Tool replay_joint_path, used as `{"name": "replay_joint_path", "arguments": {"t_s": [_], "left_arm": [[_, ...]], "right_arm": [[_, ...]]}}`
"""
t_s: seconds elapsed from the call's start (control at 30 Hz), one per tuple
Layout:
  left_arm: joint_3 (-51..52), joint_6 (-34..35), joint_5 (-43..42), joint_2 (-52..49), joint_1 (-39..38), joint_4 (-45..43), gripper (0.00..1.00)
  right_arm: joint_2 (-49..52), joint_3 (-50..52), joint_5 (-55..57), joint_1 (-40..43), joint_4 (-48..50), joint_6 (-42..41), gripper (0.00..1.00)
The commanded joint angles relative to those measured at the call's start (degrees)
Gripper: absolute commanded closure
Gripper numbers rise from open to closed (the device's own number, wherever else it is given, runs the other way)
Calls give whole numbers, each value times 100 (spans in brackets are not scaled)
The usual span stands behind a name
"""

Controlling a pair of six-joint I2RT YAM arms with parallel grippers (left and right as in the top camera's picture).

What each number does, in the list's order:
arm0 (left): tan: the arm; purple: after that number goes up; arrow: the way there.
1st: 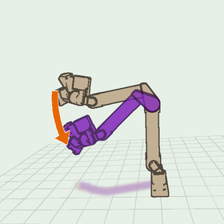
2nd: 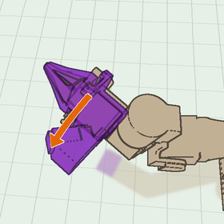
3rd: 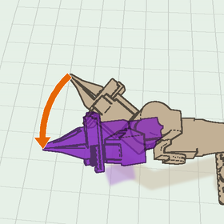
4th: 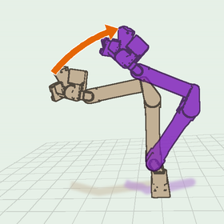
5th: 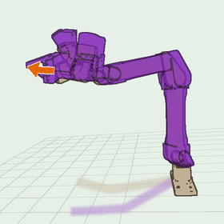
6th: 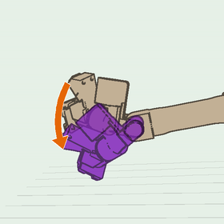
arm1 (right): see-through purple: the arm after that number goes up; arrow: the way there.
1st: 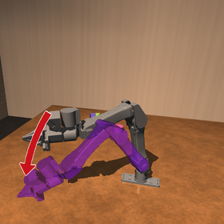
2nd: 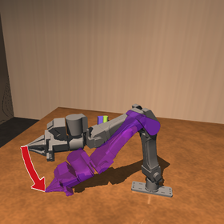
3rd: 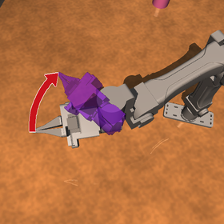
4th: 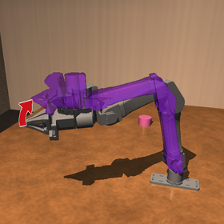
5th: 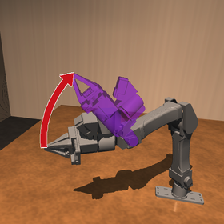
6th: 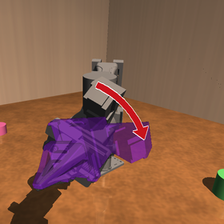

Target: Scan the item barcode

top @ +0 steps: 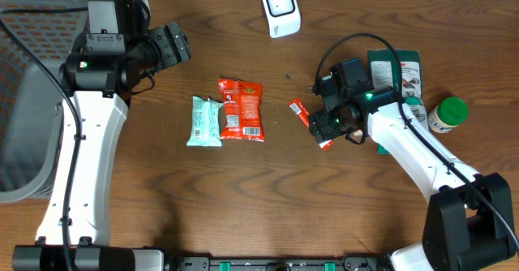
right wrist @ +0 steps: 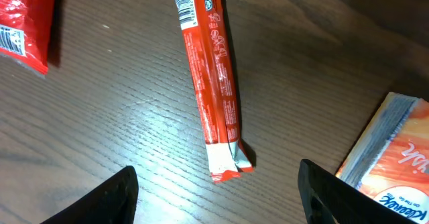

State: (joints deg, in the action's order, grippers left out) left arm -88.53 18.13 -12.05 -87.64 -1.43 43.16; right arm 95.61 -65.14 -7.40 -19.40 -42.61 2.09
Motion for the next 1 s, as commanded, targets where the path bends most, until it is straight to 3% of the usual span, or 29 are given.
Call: {"name": "replay_joint_path", "arguments": {"t_s": [0.0,0.97], "left_arm": [[-20,-44,13,42,17,11,12],[-20,-44,13,42,17,11,12]], "right_arm": [[50,-31,-107,22,-4,-33,28],[50,-31,-109,22,61,-33,25]]}}
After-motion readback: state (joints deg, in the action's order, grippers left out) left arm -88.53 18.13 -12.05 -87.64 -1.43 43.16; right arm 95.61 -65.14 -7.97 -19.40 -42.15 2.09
